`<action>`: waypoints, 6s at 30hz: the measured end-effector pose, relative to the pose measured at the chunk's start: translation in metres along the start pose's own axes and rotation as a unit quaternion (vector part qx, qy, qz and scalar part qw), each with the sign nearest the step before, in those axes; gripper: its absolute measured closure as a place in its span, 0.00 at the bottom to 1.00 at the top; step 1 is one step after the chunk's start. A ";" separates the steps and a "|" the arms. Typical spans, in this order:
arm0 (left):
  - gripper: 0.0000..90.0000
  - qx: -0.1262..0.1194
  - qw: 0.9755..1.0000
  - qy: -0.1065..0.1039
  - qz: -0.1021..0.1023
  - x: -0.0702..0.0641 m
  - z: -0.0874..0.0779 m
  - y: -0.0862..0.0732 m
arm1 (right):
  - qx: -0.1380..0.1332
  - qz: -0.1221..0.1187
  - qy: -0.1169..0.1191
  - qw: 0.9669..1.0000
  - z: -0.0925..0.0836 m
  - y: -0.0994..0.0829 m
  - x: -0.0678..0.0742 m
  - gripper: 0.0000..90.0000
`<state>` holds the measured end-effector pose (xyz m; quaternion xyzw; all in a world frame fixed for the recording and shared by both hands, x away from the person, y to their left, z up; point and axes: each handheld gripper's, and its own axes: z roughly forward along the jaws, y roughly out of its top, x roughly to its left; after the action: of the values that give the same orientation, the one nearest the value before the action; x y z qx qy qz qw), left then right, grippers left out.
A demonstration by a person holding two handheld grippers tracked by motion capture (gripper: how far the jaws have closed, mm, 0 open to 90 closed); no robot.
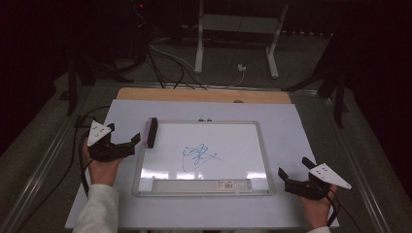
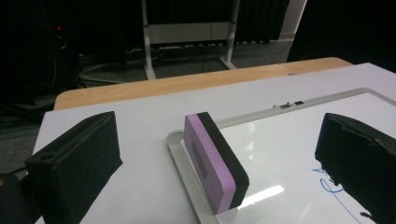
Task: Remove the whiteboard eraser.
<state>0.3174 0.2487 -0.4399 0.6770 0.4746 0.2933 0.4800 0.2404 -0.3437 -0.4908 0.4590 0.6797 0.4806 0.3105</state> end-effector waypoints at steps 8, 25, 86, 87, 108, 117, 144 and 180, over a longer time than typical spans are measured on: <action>0.01 0.019 1.000 0.004 -0.008 0.005 0.012 -0.002 | 0.002 0.000 0.001 1.000 0.001 0.000 0.001 0.00; 0.03 0.053 0.998 0.004 -0.017 0.006 0.037 -0.003 | 0.002 0.000 0.001 1.000 0.001 -0.001 0.000 0.00; 0.13 0.144 0.987 -0.003 -0.073 0.014 0.079 -0.024 | 0.005 0.000 0.006 1.000 0.003 -0.001 0.001 0.00; 0.14 0.145 0.987 -0.004 -0.073 0.014 0.080 -0.025 | 0.005 -0.001 0.006 1.000 0.003 -0.001 0.001 0.00; 0.27 0.133 0.986 -0.041 -0.088 0.005 0.083 -0.024 | 0.004 0.000 0.006 1.000 0.002 0.000 0.001 0.00; 0.40 0.144 0.984 -0.009 -0.101 0.015 0.079 -0.022 | 0.005 -0.002 0.008 1.000 0.003 0.000 0.002 0.00; 0.47 0.168 0.976 -0.066 -0.122 0.000 0.095 -0.028 | 0.004 -0.001 0.010 1.000 0.002 0.000 0.002 0.00; 0.46 0.169 0.980 -0.059 -0.086 -0.007 0.088 -0.018 | 0.006 -0.002 0.012 1.000 0.003 0.000 0.002 0.01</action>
<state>0.3828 0.2111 -0.4885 0.7209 0.5451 0.1260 0.4090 0.2421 -0.3405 -0.4917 0.4531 0.6874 0.4815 0.3005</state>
